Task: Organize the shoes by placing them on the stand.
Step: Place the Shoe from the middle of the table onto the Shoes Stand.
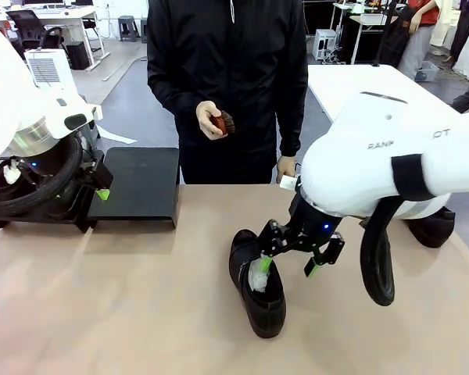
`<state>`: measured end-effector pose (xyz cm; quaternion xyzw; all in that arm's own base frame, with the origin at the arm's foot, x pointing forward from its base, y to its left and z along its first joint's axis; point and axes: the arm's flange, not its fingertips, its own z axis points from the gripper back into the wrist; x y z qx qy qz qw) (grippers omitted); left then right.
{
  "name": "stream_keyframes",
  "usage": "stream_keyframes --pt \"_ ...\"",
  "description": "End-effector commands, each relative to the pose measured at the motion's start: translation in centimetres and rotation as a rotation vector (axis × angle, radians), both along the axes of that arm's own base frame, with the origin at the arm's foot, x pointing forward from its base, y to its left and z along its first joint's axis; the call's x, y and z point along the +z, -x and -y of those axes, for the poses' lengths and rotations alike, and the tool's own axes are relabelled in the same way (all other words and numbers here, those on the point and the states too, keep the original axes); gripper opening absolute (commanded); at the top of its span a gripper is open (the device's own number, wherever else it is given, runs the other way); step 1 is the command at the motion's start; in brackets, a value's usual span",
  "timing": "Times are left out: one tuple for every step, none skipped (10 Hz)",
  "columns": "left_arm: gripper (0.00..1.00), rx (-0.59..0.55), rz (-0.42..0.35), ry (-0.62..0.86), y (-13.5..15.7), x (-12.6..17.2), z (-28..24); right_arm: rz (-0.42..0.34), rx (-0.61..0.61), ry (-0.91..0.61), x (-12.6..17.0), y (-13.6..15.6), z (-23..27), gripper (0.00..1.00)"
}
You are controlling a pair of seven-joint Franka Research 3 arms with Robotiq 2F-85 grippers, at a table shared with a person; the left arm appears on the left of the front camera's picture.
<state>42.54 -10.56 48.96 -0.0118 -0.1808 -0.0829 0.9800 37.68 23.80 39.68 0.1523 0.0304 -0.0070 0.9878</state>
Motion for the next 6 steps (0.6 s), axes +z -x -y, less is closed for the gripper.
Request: stream_keyframes --pt "1.0 0.0 0.0 0.0 0.0 0.0 0.0 0.091 -0.113 0.027 4.9 0.6 9.8 1.0" --pt "1.0 -0.046 -0.013 0.078 1.6 0.6 2.8 0.12 -0.214 0.032 6.5 0.6 13.9 1.0" --pt "1.0 -0.05 -0.025 0.13 3.1 0.4 6.1 0.13 -0.301 0.022 7.1 0.3 17.1 1.0" --pt "1.0 0.019 -0.039 0.212 4.5 0.3 9.3 0.117 -0.363 -0.012 6.9 0.1 18.9 1.0" --pt "1.0 0.024 -0.036 0.252 5.7 -0.1 12.7 0.106 -0.396 -0.03 6.5 -0.2 20.1 1.0" --pt "1.0 0.015 -0.071 0.253 6.3 -0.6 15.3 0.089 -0.423 -0.041 6.0 -0.5 20.8 1.0"
